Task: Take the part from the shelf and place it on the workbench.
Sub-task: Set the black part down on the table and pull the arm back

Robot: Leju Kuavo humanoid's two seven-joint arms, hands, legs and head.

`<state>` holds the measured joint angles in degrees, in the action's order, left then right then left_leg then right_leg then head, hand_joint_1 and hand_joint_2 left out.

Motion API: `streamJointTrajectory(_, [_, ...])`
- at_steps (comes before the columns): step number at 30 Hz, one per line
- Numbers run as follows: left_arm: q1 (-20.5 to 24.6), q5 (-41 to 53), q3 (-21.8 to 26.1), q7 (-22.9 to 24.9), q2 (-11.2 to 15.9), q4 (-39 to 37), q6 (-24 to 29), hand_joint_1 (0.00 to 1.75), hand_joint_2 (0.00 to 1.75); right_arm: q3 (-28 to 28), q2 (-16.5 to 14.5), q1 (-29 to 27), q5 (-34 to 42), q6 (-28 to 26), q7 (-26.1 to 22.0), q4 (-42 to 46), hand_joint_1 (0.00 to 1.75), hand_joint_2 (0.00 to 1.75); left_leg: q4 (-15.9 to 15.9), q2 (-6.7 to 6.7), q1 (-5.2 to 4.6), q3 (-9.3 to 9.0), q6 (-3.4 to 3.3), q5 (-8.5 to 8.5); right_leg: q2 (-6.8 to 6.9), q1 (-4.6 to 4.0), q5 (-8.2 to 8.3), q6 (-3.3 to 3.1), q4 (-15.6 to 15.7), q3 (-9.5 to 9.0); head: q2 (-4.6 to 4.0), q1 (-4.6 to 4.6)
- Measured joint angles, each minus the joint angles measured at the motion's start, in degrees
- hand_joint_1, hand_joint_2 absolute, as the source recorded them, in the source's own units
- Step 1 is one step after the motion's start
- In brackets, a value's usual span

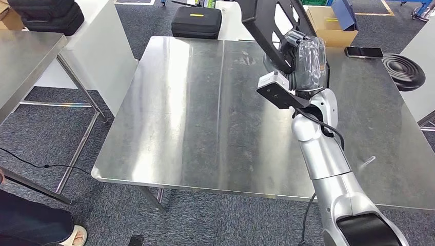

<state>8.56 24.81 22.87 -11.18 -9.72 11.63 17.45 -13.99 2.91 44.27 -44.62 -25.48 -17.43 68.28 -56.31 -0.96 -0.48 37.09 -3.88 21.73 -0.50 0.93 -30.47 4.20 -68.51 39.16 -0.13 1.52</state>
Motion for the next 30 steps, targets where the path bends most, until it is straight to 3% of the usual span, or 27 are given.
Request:
streamJointTrajectory(2, [0.03,0.09,0.02,-0.13,-0.01,0.00,-0.09,0.00,1.75,-0.03,0.01,-0.03,-0.29,-0.23,0.01,0.00,1.75,1.75,-0.56,-0.18,-0.11,-0.30,0.52,0.69,0.22,0.09,3.97,0.71,8.03,-3.15,0.00,-0.05])
streamJointTrajectory(4, [0.06,0.37,0.03,-0.17,-0.01,0.00,-0.11,0.00,1.75,-0.07,0.00,-0.12,-0.63,-0.47,0.01,0.01,1.75,1.75,-1.02,-0.28,-0.39,-0.29,0.59,1.25,0.29,0.12,5.47,-0.03,11.40,-4.74,0.00,-0.03])
streamJointTrajectory(6, [0.05,0.75,0.03,-0.11,-0.02,0.00,-0.12,0.00,1.75,-0.09,0.07,-0.32,-0.86,-0.50,-0.06,0.05,1.75,1.75,-1.15,-0.27,-0.53,-0.27,-0.13,1.40,0.15,0.10,5.65,-0.75,11.49,-4.90,0.00,0.01])
streamJointTrajectory(7, [0.05,0.91,0.02,-0.09,-0.03,0.00,-0.14,0.00,1.75,-0.10,0.09,-0.39,-0.91,-0.44,-0.16,0.09,1.75,1.75,-1.12,-0.22,-0.55,-0.33,-0.51,1.39,0.07,0.04,5.67,-0.79,11.48,-4.91,0.00,0.00])
streamJointTrajectory(9, [0.10,1.11,-0.02,-0.08,-0.09,0.00,-0.22,0.00,1.75,-0.14,0.09,-0.44,-0.99,-0.24,-0.38,0.21,1.75,1.75,-0.99,-0.07,-0.53,-0.48,-0.57,1.34,-0.09,-0.09,5.67,-0.82,11.47,-4.95,0.00,0.01])
streamJointTrajectory(12, [0.17,1.48,-0.08,-0.04,-0.16,0.00,-0.50,0.00,1.75,-0.27,0.05,-0.44,-1.15,0.45,-0.69,0.34,1.75,1.75,-0.85,0.05,-0.46,-0.61,-0.25,1.27,-0.17,-0.25,5.64,-1.09,11.44,-4.99,0.00,-0.01])
streamJointTrajectory(17, [0.81,2.77,-0.67,0.71,-0.51,0.00,-0.92,0.00,1.75,-4.01,-1.78,1.94,-2.94,4.12,-0.59,-1.18,1.75,1.75,-0.73,0.18,-0.37,-0.59,1.10,1.27,-0.31,-0.38,5.63,-1.52,11.35,-4.88,0.00,-0.02])
streamJointTrajectory(20, [1.84,3.75,-1.13,1.62,-1.00,0.00,-1.33,0.00,1.75,-8.04,-5.01,5.96,-4.83,4.03,1.68,-6.84,1.75,1.75,-0.72,0.26,-0.38,-0.57,1.26,1.23,-0.33,-0.36,5.63,-1.63,11.35,-4.84,0.00,-0.03])
streamJointTrajectory(25, [3.04,5.02,-2.11,2.52,-1.93,0.00,-1.80,0.00,1.75,-13.16,-11.87,10.92,-9.26,-0.58,6.65,-22.38,1.75,1.75,-0.75,0.12,-0.43,-0.56,1.36,1.17,-0.20,-0.31,5.62,-1.65,11.37,-4.86,0.00,-0.04])
streamJointTrajectory(30, [3.35,6.04,-2.39,2.98,-2.44,0.00,-1.98,0.00,1.75,-13.58,-13.72,13.57,-11.09,-3.94,12.15,-32.50,1.75,1.75,-0.84,0.03,-0.53,-0.49,1.33,1.17,-0.14,-0.19,5.64,-1.63,11.49,-4.91,0.00,-0.05])
